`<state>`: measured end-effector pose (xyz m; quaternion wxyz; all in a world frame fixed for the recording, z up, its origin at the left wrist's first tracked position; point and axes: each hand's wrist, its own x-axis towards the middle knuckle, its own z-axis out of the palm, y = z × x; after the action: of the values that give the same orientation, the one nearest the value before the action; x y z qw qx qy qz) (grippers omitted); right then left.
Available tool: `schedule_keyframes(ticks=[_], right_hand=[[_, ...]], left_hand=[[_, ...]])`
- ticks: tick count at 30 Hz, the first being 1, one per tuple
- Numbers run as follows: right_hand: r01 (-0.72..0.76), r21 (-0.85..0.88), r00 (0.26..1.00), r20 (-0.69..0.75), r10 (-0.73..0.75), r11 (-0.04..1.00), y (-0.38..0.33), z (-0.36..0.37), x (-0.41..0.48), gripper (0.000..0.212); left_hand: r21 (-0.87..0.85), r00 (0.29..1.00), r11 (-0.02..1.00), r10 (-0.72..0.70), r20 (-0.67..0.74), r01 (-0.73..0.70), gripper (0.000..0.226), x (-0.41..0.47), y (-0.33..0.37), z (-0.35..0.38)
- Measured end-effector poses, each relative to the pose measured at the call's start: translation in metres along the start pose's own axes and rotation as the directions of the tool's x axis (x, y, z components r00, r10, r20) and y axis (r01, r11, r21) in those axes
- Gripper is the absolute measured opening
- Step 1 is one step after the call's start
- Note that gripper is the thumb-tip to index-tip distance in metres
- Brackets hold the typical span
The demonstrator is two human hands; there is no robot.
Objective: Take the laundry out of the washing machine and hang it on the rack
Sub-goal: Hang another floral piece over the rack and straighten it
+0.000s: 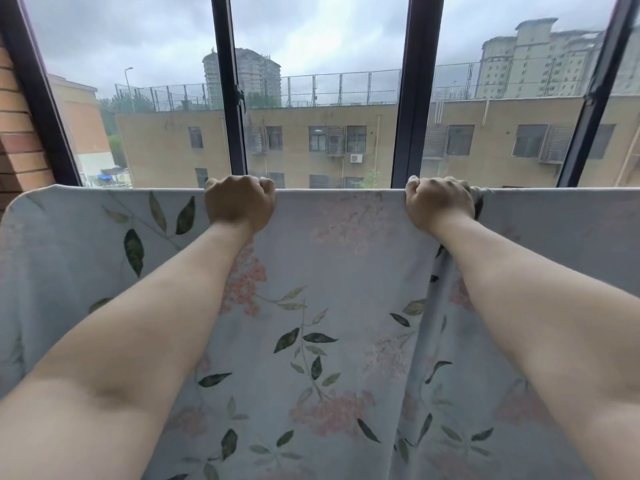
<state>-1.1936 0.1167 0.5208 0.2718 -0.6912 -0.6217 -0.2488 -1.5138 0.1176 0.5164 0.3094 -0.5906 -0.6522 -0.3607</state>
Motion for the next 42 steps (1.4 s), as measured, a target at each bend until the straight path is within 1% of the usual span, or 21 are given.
schedule_keyframes(ticks=[2,3,5,7,8,10,12,15,18,22,26,30,34,37,42], right_hand=[[0.007,-0.002,1.0,-0.013,-0.007,1.0,-0.001,0.002,-0.002,0.061],[0.013,-0.002,1.0,-0.024,-0.013,1.0,-0.002,0.002,-0.002,0.062],[0.024,-0.006,0.999,-0.024,-0.024,1.0,-0.007,0.002,-0.003,0.062],[0.025,0.008,1.0,-0.01,-0.024,1.0,-0.012,0.001,-0.003,0.062],[0.024,0.016,1.0,0.0,-0.024,1.0,-0.013,0.001,-0.003,0.062],[0.024,0.027,1.0,0.014,-0.024,0.999,-0.009,0.001,-0.004,0.062],[0.037,0.041,0.999,0.002,-0.038,0.998,-0.004,0.002,-0.006,0.062],[0.072,0.063,0.997,-0.033,-0.07,0.995,0.003,0.001,-0.007,0.062],[0.048,0.061,0.999,-0.002,-0.048,0.997,0.02,0.0,-0.005,0.061],[0.027,0.05,1.0,-0.009,-0.027,0.998,0.047,0.003,-0.002,0.062],[-0.012,0.016,1.0,0.026,0.012,1.0,0.067,0.003,0.005,0.063],[-0.043,0.017,0.998,0.043,0.042,0.999,0.095,0.004,0.009,0.062],[-0.084,-0.012,0.994,0.068,0.085,0.996,0.121,0.004,0.016,0.062],[-0.131,-0.016,0.988,0.083,0.132,0.991,0.148,0.003,0.019,0.063],[-0.163,-0.033,0.982,0.089,0.165,0.986,0.186,0.002,0.022,0.066]], left_hand=[[-0.003,0.999,1.0,0.002,0.033,-0.002,0.051,-0.004,0.018,-0.005],[-0.023,0.998,0.999,0.046,0.044,-0.045,0.054,-0.005,0.035,-0.006],[-0.12,0.985,0.982,0.154,0.073,-0.145,0.056,-0.007,0.081,-0.009],[-0.21,0.973,0.958,0.217,0.077,-0.197,0.056,-0.011,0.13,-0.014],[-0.226,0.971,0.952,0.228,0.075,-0.206,0.055,-0.015,0.148,-0.015],[-0.186,0.97,0.959,0.232,0.068,-0.216,0.054,-0.025,0.166,-0.012],[-0.136,0.973,0.964,0.231,0.016,-0.227,0.052,-0.033,0.165,-0.005],[-0.105,0.971,0.966,0.231,-0.065,-0.237,0.047,-0.029,0.166,0.003],[-0.089,0.969,0.97,0.216,-0.121,-0.227,0.048,-0.027,0.167,0.01],[-0.094,0.956,0.966,0.218,-0.197,-0.24,0.049,-0.024,0.162,0.021],[-0.079,0.957,0.972,0.201,-0.209,-0.221,0.049,-0.021,0.163,0.025],[-0.084,0.951,0.968,0.214,-0.222,-0.237,0.051,-0.019,0.164,0.029],[-0.082,0.956,0.968,0.216,-0.201,-0.236,0.052,-0.02,0.172,0.03],[-0.093,0.956,0.969,0.205,-0.209,-0.229,0.049,-0.019,0.174,0.031],[-0.081,0.955,0.972,0.198,-0.22,-0.22,0.045,-0.019,0.17,0.032]])
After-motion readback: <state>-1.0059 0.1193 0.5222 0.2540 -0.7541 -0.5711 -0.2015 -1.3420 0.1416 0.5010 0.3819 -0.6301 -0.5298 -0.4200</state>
